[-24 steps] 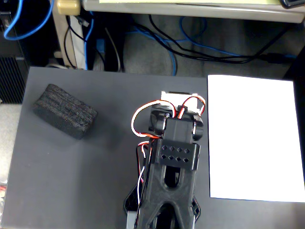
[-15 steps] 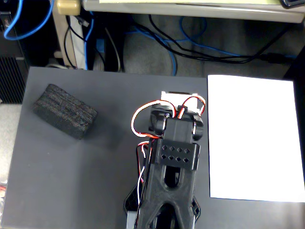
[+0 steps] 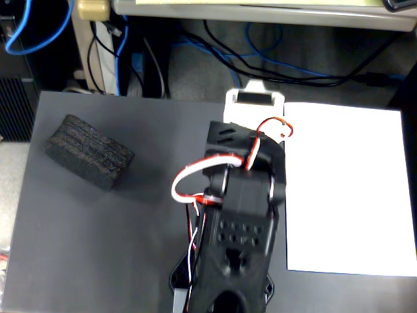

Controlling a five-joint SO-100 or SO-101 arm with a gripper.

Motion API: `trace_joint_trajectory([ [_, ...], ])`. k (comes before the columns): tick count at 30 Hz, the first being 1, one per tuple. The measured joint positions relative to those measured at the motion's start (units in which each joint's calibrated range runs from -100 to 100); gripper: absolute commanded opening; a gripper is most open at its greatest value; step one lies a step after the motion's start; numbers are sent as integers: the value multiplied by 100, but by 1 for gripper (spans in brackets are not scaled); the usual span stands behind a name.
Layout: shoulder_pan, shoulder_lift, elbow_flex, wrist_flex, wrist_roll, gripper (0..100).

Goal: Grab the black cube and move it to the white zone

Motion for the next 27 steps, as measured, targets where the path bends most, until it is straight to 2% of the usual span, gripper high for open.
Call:
trace_joint_trajectory([
  [3, 0, 0, -969, -368, 0, 2],
  [6, -310, 0, -1170, -933, 0, 2],
  [9, -1263, 0, -1170, -745, 0, 2],
  [13, -3006, 0, -1170, -650, 0, 2],
  [15, -3375, 0, -1170, -650, 0, 2],
  [18, -3700, 982, -1389, -650, 194, 2],
  [24, -3744, 3620, -3464, -650, 278, 2],
  [27, -4409, 4719, -4214, -650, 540, 2],
])
